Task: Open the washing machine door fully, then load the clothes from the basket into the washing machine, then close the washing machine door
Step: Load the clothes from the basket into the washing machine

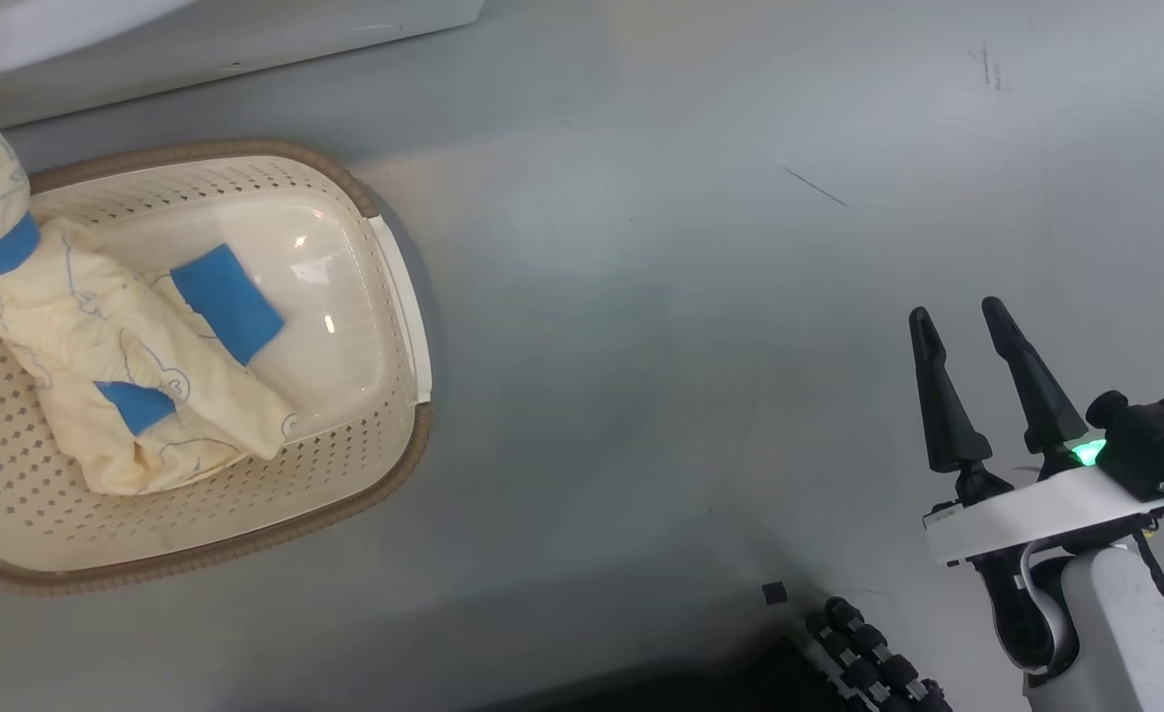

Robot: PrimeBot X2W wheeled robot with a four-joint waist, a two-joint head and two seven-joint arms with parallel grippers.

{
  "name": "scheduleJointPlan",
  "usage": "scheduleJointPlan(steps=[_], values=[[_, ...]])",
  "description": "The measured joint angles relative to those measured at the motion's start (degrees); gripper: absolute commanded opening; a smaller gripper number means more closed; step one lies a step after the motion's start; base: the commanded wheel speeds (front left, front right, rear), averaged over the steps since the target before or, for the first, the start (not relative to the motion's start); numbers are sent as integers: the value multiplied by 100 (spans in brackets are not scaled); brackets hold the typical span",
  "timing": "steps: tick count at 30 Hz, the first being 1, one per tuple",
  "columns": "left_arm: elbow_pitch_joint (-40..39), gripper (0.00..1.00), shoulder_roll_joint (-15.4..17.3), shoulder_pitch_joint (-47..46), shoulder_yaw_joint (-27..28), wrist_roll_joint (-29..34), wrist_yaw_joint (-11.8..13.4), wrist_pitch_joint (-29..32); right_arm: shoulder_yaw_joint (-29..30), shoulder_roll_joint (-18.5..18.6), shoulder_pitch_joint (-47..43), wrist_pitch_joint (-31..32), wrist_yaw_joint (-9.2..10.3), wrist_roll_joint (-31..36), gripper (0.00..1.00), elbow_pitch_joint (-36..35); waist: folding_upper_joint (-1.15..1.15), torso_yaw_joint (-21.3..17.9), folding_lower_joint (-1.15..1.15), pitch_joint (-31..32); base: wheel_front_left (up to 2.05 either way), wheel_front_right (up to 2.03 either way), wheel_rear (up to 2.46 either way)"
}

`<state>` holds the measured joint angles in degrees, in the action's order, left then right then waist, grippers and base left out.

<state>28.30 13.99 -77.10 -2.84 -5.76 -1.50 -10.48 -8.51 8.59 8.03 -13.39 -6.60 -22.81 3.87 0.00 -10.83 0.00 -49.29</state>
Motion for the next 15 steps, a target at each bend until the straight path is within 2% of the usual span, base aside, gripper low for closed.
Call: scheduleJointPlan(steps=[7,15], values=[[412,100,-220,58,63,-182,75,-123,37,7,155,-49,-1,-8,100,81,0,69,0,77,0,0,0],[601,100,-285,131,83,-192,115,-205,63,8,190,-52,-16,-59,100,157,0,167,0,241,0,0,0]])
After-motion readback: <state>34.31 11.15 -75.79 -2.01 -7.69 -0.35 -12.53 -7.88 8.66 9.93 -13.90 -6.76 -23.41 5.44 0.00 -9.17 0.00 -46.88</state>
